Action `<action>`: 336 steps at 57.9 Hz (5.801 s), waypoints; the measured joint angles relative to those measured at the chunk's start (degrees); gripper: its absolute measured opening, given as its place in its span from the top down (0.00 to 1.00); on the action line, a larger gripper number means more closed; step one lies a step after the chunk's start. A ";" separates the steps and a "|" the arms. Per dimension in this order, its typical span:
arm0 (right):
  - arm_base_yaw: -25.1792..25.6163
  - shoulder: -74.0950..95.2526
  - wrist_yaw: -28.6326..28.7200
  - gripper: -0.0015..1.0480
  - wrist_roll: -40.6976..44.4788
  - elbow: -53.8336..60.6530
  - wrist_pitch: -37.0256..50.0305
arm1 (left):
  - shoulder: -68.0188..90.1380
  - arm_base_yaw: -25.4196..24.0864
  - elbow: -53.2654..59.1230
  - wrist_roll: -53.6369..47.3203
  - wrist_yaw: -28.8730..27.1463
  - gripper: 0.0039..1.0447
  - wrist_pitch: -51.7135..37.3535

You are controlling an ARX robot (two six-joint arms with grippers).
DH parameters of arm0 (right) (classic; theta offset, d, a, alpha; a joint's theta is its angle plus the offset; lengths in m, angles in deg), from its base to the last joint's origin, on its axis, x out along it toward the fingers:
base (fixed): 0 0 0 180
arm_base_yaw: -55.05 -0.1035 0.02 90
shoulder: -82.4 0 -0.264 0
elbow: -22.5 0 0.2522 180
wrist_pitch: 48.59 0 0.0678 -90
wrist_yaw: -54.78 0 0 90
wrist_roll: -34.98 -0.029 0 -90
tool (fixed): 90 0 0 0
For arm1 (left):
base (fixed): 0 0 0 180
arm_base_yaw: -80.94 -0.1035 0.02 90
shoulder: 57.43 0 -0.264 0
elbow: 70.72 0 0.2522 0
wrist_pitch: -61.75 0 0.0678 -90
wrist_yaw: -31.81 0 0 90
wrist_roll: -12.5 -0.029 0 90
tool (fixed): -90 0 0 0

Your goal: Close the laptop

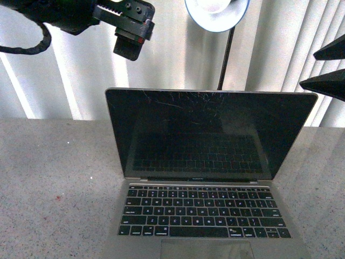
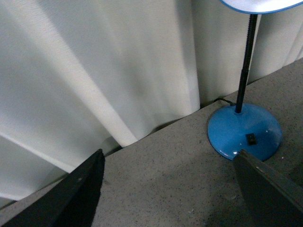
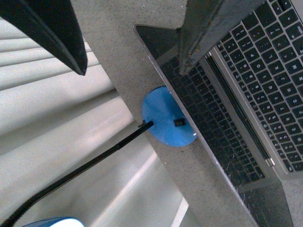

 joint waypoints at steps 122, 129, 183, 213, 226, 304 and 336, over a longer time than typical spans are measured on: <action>-6.47 9.79 -2.97 0.97 18.58 -11.23 -15.47 | 4.87 3.26 -3.80 -7.61 6.51 0.97 17.49; -6.82 9.60 -2.97 0.97 18.82 -10.71 -16.33 | 4.79 3.26 -3.23 -7.63 6.54 0.97 17.49; -8.04 8.48 -5.05 0.97 21.64 -6.99 -19.04 | 1.11 3.98 3.56 -7.58 8.63 0.97 18.73; -8.28 8.48 -4.90 0.97 22.47 -6.23 -20.65 | 1.11 5.07 5.38 -7.80 8.63 0.97 17.88; -8.52 8.48 -4.94 0.97 22.67 -5.84 -20.70 | 1.14 5.29 6.14 -7.78 9.07 0.97 17.79; -9.42 9.73 -5.09 0.97 22.93 -1.01 -18.69 | 2.71 6.10 10.03 -8.83 10.97 0.97 16.06; -10.34 11.54 -5.33 0.97 22.91 0.04 -17.31 | 3.48 6.10 12.28 -8.81 11.85 0.97 13.79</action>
